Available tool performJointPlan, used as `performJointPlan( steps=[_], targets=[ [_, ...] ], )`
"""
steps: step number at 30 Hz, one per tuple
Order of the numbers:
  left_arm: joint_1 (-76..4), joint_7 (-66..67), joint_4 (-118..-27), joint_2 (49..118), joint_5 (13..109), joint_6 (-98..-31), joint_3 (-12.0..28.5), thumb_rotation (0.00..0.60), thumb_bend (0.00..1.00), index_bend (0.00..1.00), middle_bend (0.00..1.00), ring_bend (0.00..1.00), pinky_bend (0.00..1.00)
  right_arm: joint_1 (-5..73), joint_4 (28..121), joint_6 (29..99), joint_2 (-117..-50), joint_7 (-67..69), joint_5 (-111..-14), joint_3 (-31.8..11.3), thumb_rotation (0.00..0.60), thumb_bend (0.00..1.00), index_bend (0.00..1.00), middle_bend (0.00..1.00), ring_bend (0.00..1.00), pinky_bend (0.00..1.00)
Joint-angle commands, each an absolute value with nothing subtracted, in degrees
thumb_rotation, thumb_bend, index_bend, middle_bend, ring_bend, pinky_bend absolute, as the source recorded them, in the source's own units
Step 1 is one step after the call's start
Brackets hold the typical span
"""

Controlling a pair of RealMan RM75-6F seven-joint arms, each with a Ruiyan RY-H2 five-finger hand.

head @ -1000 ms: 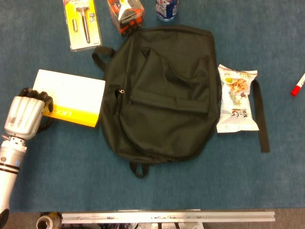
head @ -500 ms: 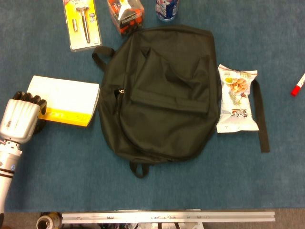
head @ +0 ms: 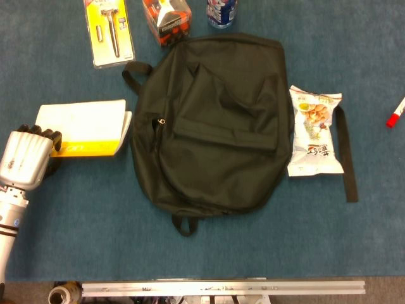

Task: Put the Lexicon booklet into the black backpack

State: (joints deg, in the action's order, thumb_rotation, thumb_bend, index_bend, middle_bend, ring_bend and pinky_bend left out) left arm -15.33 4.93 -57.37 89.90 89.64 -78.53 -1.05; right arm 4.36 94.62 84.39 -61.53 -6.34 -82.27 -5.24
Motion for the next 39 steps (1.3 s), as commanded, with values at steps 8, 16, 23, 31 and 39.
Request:
performJointPlan(
  steps=[8,16,23,31,39],
  targets=[
    [-15.3,1.6,-56.7,89.6,91.2,-81.6,-0.7,0.600,0.46,0.68,0.65,0.55,0.61,4.4,94.6,84.4,-61.7,-6.5,-82.4,-5.2,0.600,0.09,0.27,0.37,0.28,0.38],
    [-15.4,-0.5,-55.6,89.1,93.0,-84.7,-0.6,0.600,0.46,0.68,0.65,0.55,0.62,4.7,94.5,84.5,-62.1,-7.0,-82.8,-5.4,0.600,0.09,0.27,0.37,0.28,0.38],
    [-15.6,2.2,-55.3,87.9,93.7,-84.0,-1.3,0.600,0.46,0.69,0.65,0.54,0.62,4.8,94.5,84.6,-62.3,-7.2,-82.8,-5.4,0.600,0.09,0.27,0.37,0.28,0.38],
    [-16.2,4.8,-53.2,88.5,94.0,-84.7,-0.7,0.600,0.46,0.70,0.64,0.55,0.62,4.7,94.6,84.7,-62.3,-7.2,-82.7,-5.4,0.600,0.09,0.27,0.37,0.28,0.38],
    [-16.7,0.6,-51.0,89.3,95.1,-87.5,-0.2,0.600,0.46,0.73,0.68,0.58,0.67,4.6,94.6,84.7,-62.3,-7.3,-82.6,-5.4,0.600,0.09,0.27,0.37,0.28,0.38]
  ],
)
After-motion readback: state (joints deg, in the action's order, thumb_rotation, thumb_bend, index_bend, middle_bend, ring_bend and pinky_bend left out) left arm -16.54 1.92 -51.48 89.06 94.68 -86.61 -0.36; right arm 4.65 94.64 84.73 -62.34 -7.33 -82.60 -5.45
